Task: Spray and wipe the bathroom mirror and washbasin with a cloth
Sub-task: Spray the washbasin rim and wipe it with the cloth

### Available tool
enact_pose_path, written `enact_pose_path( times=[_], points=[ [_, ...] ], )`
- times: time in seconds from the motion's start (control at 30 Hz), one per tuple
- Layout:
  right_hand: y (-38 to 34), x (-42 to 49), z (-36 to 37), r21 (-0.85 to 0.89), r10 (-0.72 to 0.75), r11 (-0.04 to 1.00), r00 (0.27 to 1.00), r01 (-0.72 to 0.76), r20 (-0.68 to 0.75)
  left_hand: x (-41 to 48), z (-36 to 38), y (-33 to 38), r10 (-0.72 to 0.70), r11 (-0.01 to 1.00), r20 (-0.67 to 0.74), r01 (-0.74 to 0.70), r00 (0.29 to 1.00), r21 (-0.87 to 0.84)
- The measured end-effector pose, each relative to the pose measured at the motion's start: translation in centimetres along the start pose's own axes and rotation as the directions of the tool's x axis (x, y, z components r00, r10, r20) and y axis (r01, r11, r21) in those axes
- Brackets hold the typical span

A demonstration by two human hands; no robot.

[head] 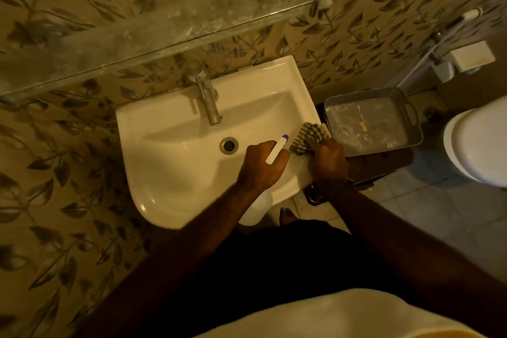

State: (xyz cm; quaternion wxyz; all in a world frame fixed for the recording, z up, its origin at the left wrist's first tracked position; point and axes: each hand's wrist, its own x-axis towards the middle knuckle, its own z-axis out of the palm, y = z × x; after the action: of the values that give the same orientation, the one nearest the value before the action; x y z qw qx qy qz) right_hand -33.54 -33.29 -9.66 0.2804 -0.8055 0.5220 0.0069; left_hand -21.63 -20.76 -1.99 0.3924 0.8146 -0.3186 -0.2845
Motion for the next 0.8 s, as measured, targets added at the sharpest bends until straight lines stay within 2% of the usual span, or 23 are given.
enact_pose_path(
  times=[0.1,0.2,0.37,0.47,0.63,0.8],
  points=[
    [-0.8,2.2,-0.3,0.049,-0.034,0.998,0.998,0.037,-0.051,1.7,0.0,0.8,-0.030,0.999,-0.019,0.030,0.999,0.019],
    [-1.9,4.2,-0.4,-0.088,-0.127,0.989,0.988,0.119,-0.086,3.3,-0.2,1.5,-0.031,0.996,-0.068,0.037,0.997,0.079],
    [-4.2,8.2,-0.2,-0.029,-0.102,0.995,0.992,0.100,-0.081,5.5,-0.9,2.2,-0.029,0.995,-0.146,0.043,0.989,0.091],
    [-5.8,10.5,0.1,-0.094,-0.107,0.991,0.990,0.099,-0.092,7.0,-1.4,2.1,-0.066,0.994,-0.161,0.080,0.985,0.080],
    [-8.3,14.4,0.3,-0.056,-0.120,0.992,0.988,0.115,-0.096,8.7,-2.1,1.9,-0.169,0.981,-0.205,0.185,0.964,0.057],
    [-11.6,17.0,0.5,-0.132,-0.151,0.981,0.987,0.144,-0.045,8.2,-3.3,1.5,-0.197,0.977,-0.251,0.212,0.948,0.036]
  ],
)
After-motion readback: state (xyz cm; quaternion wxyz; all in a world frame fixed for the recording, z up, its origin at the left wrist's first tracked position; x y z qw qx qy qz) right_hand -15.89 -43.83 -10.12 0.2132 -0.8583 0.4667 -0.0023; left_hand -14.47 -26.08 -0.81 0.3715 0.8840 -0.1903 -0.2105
